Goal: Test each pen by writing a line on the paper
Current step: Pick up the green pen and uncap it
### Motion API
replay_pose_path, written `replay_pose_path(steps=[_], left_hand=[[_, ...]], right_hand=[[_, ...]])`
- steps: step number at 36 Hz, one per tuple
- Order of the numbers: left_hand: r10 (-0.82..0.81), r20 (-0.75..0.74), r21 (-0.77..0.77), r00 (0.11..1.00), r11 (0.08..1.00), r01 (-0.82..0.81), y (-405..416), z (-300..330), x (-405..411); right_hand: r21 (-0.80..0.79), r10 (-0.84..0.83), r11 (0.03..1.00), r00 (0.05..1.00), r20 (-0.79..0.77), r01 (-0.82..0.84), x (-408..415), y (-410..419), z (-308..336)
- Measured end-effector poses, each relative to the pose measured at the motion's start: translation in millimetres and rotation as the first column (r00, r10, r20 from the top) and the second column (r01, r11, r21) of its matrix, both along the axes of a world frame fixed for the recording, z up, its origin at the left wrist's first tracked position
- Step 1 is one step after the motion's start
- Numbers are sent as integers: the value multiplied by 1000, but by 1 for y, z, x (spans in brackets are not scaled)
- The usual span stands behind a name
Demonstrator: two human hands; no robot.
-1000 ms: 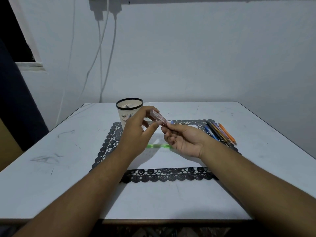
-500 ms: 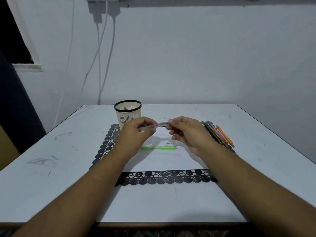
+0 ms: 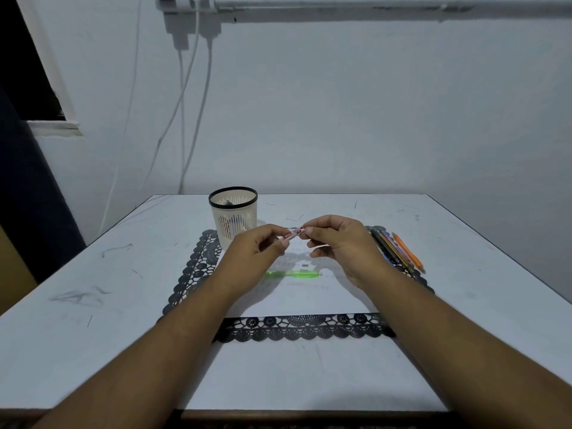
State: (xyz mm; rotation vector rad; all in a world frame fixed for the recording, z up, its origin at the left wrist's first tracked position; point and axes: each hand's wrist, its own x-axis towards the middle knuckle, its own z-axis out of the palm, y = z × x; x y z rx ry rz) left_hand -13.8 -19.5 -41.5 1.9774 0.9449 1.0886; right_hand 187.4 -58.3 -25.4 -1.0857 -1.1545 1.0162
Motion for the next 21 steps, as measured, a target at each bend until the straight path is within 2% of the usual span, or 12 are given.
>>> replay_pose_path(steps=[7,16,21], left_hand=[[1,-12,19,1000,1000,-1,2,0,-1],[17,-32,22,999,1000,-17,3,-1,-2],[13,-46,39,999,999,-11,3,-1,-2]], right_hand=[[-23,-8,1000,1000,5,8,4,1,0],[-149,43,987,990,-136,-64,10,2,0],[-146,52,986,986,-158,-75,11,1,1]])
